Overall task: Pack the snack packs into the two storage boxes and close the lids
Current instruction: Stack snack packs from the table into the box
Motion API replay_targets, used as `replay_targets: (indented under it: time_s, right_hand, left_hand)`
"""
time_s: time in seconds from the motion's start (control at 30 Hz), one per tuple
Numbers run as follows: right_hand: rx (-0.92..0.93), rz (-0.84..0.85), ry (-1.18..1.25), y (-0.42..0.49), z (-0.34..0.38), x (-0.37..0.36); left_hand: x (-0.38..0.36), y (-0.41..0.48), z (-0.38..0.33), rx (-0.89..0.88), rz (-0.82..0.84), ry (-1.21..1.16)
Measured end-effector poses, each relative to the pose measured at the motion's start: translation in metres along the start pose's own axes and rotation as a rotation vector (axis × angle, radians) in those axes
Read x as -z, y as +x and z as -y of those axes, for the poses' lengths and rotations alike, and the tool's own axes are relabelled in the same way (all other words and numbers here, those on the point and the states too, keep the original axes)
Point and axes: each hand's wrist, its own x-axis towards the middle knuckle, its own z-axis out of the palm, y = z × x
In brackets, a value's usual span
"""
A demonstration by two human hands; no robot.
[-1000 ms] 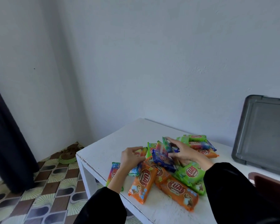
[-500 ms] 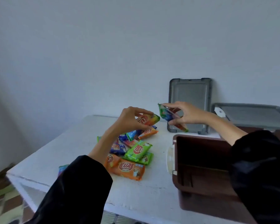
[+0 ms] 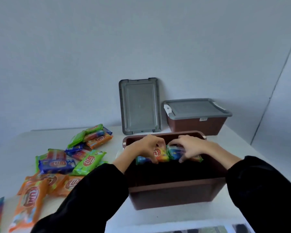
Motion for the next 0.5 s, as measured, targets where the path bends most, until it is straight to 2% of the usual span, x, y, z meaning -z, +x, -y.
replay_targets:
  time_s: [0.1, 0.2, 0.33, 0.5]
  right_hand:
    - [-0.045, 0.041, -0.144, 0.008, 0.003, -0.024]
    - [-0.056, 0.043, -0.181, 0.013, 0.001, -0.032]
    - [-0.049, 0.024, -0.226, 0.013, 0.001, -0.04]
    - [-0.036, 0.044, -0.258, 0.016, 0.001, -0.046]
  left_hand:
    - [-0.023, 0.017, 0.001, -0.001, 0.08, 0.115]
    - [-0.033, 0.024, 0.002, -0.04, 0.119, 0.243]
    - [-0.039, 0.024, 0.009, -0.036, 0.098, 0.224]
    - [-0.046, 0.027, 0.006, -0.046, 0.148, 0.298]
